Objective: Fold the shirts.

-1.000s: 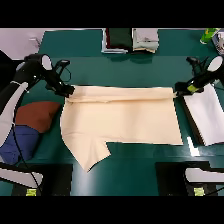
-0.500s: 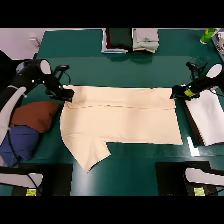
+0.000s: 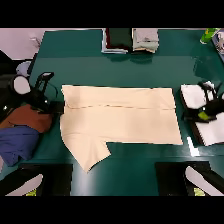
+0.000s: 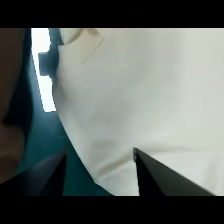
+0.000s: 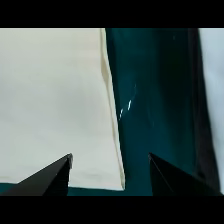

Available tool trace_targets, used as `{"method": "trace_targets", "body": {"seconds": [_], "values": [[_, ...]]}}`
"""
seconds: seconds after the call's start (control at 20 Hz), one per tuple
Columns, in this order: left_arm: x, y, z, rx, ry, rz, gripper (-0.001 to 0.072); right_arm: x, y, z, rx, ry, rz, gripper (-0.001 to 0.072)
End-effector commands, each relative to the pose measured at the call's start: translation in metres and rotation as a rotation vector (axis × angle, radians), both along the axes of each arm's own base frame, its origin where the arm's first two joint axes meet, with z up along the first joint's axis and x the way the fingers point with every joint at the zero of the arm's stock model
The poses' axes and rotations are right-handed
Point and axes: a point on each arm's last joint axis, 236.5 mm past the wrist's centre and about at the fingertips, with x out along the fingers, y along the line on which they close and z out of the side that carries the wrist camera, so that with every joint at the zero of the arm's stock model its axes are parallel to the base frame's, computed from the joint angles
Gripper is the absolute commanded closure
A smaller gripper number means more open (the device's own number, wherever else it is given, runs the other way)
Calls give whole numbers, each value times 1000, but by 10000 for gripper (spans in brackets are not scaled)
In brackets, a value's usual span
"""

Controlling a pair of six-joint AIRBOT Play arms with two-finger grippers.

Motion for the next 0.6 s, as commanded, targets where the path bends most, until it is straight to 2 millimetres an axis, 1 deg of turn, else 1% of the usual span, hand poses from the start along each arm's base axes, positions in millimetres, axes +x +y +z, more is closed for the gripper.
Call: {"method": "trace_targets", "body": {"seconds": [0.0,0.1,0.15,0.3,0.4,0.45,0.5,0.55], "values": [[-19,-6,-9,-43,14,24,208,-54,12,-34,53,115,-48,155],[-17,-9,-8,-57,6,26,207,-69,20,-49,80,164,-55,156],[-15,-10,-8,-58,-3,27,208,-71,25,-53,102,175,-62,157],[-14,-10,-8,-59,-6,28,208,-69,36,-61,145,180,-73,160],[-14,-10,-8,-59,-7,28,208,-66,40,-62,139,175,-44,221],[-15,-10,-8,-58,-5,27,208,-64,42,-63,130,170,-28,223],[-16,-10,-8,-57,0,27,208,-64,44,-64,121,168,-14,275],[-18,-9,-9,-55,8,25,208,-63,46,-64,120,167,0,389]]}}
